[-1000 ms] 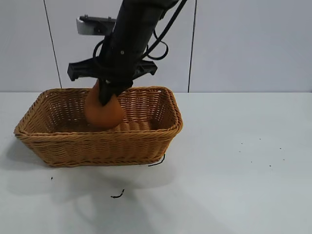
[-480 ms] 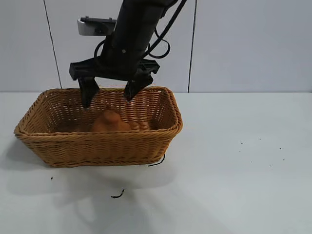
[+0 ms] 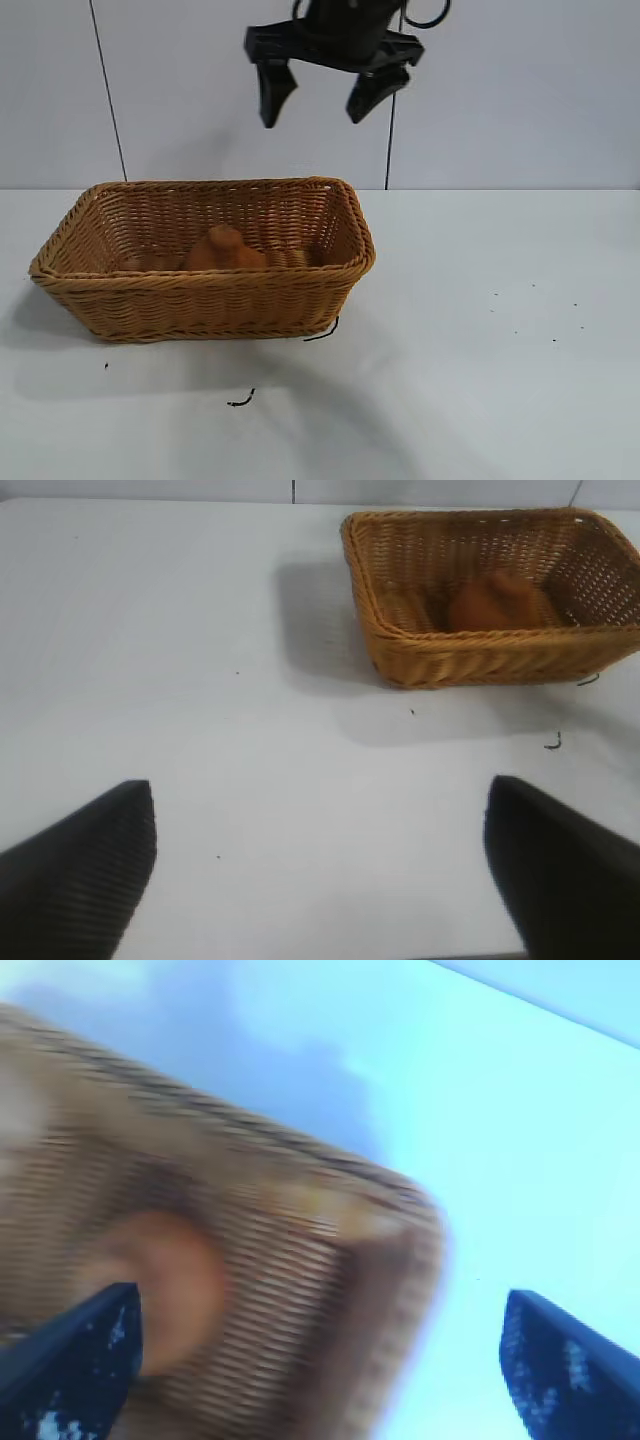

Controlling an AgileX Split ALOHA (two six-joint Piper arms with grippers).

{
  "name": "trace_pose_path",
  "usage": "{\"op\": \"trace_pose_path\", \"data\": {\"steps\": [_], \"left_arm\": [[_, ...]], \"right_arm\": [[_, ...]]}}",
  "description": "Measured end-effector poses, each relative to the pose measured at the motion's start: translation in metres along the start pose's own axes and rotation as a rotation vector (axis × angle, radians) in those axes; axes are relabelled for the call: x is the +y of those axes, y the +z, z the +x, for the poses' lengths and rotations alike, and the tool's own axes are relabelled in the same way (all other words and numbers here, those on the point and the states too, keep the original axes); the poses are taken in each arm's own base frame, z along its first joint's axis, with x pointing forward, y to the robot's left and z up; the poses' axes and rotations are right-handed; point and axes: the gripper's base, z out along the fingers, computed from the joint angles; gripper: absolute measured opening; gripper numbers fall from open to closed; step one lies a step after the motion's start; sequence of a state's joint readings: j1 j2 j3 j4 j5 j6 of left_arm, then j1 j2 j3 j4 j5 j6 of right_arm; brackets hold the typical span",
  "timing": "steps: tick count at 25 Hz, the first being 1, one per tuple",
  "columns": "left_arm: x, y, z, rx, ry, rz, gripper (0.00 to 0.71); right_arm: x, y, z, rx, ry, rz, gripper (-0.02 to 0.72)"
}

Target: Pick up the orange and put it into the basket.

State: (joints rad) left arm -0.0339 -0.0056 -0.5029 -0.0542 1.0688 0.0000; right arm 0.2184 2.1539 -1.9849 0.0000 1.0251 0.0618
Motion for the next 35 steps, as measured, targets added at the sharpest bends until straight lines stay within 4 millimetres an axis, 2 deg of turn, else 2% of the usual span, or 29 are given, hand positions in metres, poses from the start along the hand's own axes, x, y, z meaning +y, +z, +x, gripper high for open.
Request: {"op": "trace_pose_path", "data": {"steps": [3, 6, 10, 12, 16, 21, 24, 28, 31, 35], "left_arm": [[0.0, 0.0, 0.0, 0.0, 0.0, 0.0, 0.639], [0.0, 0.0, 0.0, 0.0, 0.0, 0.0, 0.639], [0.0, 0.0, 0.0, 0.0, 0.0, 0.0, 0.639], [0.0, 0.0, 0.0, 0.0, 0.0, 0.0, 0.639], [0.0, 0.0, 0.0, 0.0, 0.0, 0.0, 0.639], [0.0, 0.0, 0.0, 0.0, 0.0, 0.0, 0.639], [0.0, 0.0, 0.0, 0.0, 0.0, 0.0, 0.639], [0.0, 0.0, 0.0, 0.0, 0.0, 0.0, 0.639], [0.0, 0.0, 0.0, 0.0, 0.0, 0.0, 0.639], [0.0, 0.0, 0.0, 0.0, 0.0, 0.0, 0.639]], "right_arm": [[-0.042, -0.001, 0.003, 0.037, 0.077, 0.048, 0.694], [-0.073, -0.003, 0.008, 0.083, 0.138, 0.077, 0.694], [-0.101, -0.006, 0.019, 0.17, 0.197, 0.101, 0.694], [-0.107, -0.007, 0.024, 0.186, 0.21, 0.105, 0.689], [-0.104, -0.01, 0.044, 0.249, 0.197, 0.089, 0.677], [-0.095, -0.027, 0.088, 0.354, 0.203, 0.076, 0.675], [-0.087, -0.048, 0.123, 0.401, 0.208, 0.063, 0.675], [-0.073, -0.087, 0.175, 0.418, 0.221, 0.044, 0.675], [-0.063, -0.12, 0.215, 0.379, 0.223, 0.036, 0.675], [-0.052, -0.152, 0.267, 0.306, 0.198, 0.033, 0.672]]}}
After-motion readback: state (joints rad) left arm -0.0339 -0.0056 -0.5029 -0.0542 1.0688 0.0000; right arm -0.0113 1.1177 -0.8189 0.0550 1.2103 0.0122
